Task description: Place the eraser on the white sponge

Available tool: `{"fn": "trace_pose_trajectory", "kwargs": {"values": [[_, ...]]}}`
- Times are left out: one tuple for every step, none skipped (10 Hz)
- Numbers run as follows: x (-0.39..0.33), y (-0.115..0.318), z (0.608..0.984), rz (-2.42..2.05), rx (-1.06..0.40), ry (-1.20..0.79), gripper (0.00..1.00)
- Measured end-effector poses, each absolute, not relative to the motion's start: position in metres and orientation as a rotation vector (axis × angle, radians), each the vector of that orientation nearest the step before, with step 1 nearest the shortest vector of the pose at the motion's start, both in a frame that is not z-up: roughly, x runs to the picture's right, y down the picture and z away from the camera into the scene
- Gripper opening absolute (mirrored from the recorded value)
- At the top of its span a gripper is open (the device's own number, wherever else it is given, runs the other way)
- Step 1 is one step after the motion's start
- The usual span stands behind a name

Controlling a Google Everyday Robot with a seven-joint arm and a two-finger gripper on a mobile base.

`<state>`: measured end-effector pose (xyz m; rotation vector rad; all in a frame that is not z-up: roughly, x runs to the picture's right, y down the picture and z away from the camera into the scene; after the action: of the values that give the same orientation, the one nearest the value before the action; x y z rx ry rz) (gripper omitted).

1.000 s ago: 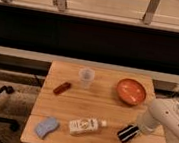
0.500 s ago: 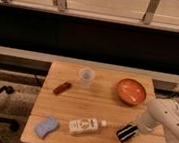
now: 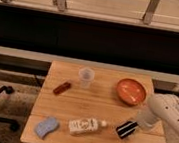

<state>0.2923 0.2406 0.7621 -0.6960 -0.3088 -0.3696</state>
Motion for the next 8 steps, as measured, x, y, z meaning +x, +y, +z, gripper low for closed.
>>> {"fn": "trace_pose_trajectory", "kwargs": {"values": [[0.292, 0.24, 0.765, -0.366, -0.694, -0.308, 0.0], [0.293, 0.242, 0.767, -0.362, -0.692, -0.308, 0.0], [0.292, 0.243, 0.768, -0.362, -0.691, -0.311, 0.0], [0.292, 0.241, 0.768, -0.36, -0.689, -0.311, 0.0], [0.287, 0.234, 0.764, -0.358, -0.685, -0.311, 0.0], [0.28, 0.229, 0.762, -0.358, -0.687, -0.312, 0.0], [0.275, 0.228, 0.762, -0.361, -0.688, -0.315, 0.0], [0.276, 0.228, 0.763, -0.359, -0.689, -0.315, 0.0]]}}
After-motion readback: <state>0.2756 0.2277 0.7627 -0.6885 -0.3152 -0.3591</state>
